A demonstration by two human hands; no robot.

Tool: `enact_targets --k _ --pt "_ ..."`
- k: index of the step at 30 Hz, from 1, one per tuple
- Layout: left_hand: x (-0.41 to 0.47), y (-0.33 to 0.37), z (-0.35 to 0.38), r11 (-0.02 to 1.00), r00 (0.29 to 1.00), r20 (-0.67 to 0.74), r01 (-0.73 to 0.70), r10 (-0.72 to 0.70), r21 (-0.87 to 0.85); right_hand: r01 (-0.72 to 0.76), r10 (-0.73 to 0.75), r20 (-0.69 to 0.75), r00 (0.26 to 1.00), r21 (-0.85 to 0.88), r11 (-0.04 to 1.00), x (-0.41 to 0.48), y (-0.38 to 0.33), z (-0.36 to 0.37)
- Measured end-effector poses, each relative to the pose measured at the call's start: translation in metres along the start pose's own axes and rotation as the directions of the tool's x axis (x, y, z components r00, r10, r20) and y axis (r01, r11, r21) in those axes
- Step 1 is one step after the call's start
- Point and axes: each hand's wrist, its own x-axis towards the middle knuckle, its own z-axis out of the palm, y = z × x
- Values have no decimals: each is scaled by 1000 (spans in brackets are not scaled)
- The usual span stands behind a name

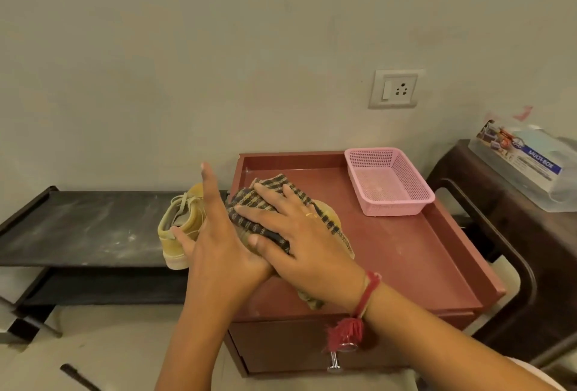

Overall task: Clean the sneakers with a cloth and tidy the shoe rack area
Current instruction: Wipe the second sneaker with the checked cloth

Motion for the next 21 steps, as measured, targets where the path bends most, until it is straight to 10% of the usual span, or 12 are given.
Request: enact_targets --k 10,16,21 --pt "-5 -23 -1 999 998 54 11 -13 47 -275 305 -248 919 151 950 -14 107 8" --pt "-5 -29 -1 999 998 41 45 -45 19 -531 626 -110 772 429 730 -8 155 -11" --pt "-3 -26 -1 999 998 46 48 -48 4 -128 250 -387 887 314 941 3 57 -40"
